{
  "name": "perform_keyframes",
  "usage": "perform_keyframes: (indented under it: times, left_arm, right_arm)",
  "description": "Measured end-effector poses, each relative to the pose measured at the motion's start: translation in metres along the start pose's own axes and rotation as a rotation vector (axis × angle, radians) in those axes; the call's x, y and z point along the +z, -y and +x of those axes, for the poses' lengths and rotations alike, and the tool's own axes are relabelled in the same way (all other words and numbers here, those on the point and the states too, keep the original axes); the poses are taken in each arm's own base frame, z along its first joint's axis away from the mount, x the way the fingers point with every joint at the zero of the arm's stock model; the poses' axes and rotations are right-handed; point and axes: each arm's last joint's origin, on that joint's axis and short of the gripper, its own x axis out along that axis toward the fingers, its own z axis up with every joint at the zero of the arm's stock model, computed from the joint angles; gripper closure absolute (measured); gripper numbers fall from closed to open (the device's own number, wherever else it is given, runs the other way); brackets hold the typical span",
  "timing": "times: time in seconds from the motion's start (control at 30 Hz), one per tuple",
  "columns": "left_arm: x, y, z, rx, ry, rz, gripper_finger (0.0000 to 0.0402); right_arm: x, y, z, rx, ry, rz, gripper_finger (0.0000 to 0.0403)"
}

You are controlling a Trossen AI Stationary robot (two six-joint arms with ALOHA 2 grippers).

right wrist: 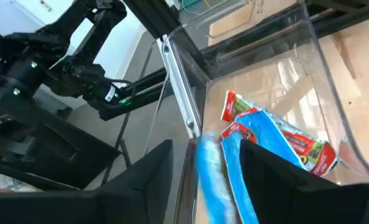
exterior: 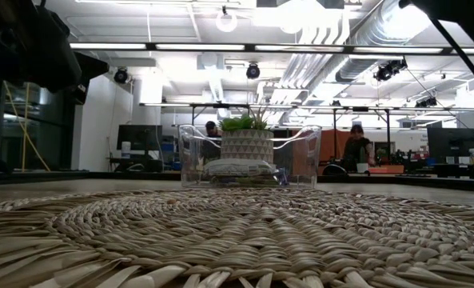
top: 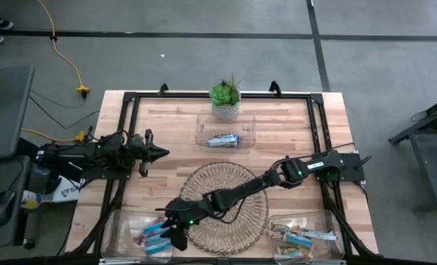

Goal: Pick and place Granola Bars by type
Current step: Return to Home Position

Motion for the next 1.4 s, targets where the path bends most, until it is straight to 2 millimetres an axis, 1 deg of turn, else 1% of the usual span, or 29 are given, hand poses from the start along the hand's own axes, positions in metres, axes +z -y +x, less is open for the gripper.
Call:
perform_keyframes:
  times: [0.13, 0.3, 0.43, 0.53, 0.67, 0.77, 0.9, 1.0, 1.1, 1.17, 1.27, 1.4]
  left_arm:
    - [0.0, 0.0, 0.0, 0.0, 0.0, 0.0, 0.0401]
    - [0.0, 0.0, 0.0, 0.0, 0.0, 0.0, 0.0401]
    - [0.0, 0.0, 0.0, 0.0, 0.0, 0.0, 0.0401]
    - [0.0, 0.0, 0.0, 0.0, 0.0, 0.0, 0.0401]
    - [0.0, 0.0, 0.0, 0.0, 0.0, 0.0, 0.0401]
    - [0.0, 0.0, 0.0, 0.0, 0.0, 0.0, 0.0401]
    - [0.0, 0.0, 0.0, 0.0, 0.0, 0.0, 0.0401]
    - [0.0, 0.0, 0.0, -0.001, 0.0, 0.0, 0.0401]
    - [0.0, 0.0, 0.0, -0.001, 0.0, 0.0, 0.0401]
    - [0.0, 0.0, 0.0, -0.001, 0.0, 0.0, 0.0401]
    - [0.0, 0.0, 0.0, -0.001, 0.0, 0.0, 0.0401]
    - [0.0, 0.0, 0.0, -0.001, 0.0, 0.0, 0.0401]
  right_arm:
    - [0.004, 0.0, 0.0, 0.034, 0.018, -0.019, 0.0215]
    - [0.014, -0.001, -0.003, 0.089, 0.033, -0.033, 0.0219]
    - [0.035, -0.006, -0.01, 0.145, 0.065, -0.051, 0.0235]
    - [0.051, -0.009, -0.016, 0.181, 0.059, -0.068, 0.025]
    - [0.071, -0.005, -0.032, 0.205, 0.031, -0.08, 0.0267]
    - [0.093, 0.003, -0.051, 0.199, -0.01, -0.094, 0.0276]
    - [0.12, 0.018, -0.079, 0.151, -0.077, -0.097, 0.0284]
    - [0.14, 0.026, -0.105, 0.131, -0.111, -0.115, 0.029]
    - [0.158, 0.03, -0.134, 0.092, -0.137, -0.144, 0.0298]
    - [0.166, 0.031, -0.153, 0.051, -0.168, -0.168, 0.0307]
    - [0.175, 0.027, -0.182, 0.01, -0.209, -0.208, 0.0327]
    - [0.179, 0.018, -0.216, -0.018, -0.284, -0.284, 0.0363]
